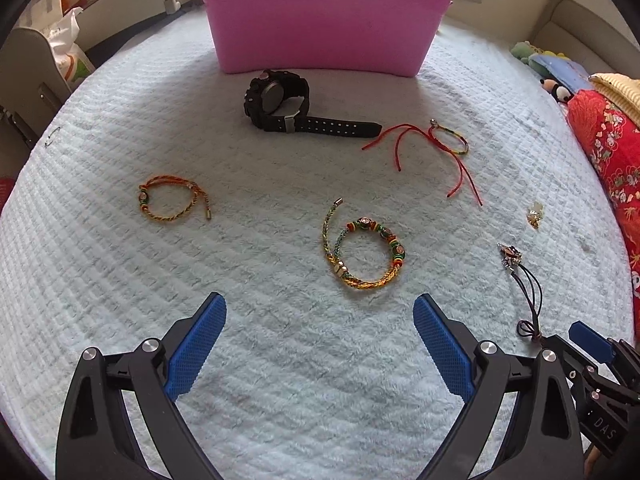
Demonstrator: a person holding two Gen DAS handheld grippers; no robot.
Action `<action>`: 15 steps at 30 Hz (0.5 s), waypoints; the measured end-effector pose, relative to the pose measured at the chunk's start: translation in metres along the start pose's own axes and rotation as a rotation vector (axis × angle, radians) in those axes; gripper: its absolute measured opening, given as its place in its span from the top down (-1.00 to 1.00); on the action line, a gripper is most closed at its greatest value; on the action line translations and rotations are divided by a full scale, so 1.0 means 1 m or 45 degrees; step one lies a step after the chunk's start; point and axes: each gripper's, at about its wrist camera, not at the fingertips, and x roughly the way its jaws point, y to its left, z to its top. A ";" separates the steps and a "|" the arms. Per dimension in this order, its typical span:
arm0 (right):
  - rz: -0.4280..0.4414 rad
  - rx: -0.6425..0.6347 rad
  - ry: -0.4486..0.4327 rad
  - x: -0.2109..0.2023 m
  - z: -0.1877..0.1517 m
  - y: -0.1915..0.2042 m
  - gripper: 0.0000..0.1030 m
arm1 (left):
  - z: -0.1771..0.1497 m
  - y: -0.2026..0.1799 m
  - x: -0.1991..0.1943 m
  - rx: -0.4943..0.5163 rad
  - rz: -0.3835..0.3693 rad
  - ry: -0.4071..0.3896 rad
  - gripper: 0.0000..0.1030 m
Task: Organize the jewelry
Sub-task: 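Grasp the braided beaded bracelet with the left tool while the right tool grasps the brown cord keychain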
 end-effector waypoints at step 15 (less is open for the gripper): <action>-0.039 -0.014 0.001 0.030 -0.001 0.010 0.01 | 0.008 -0.008 0.031 0.047 -0.034 -0.038 -0.80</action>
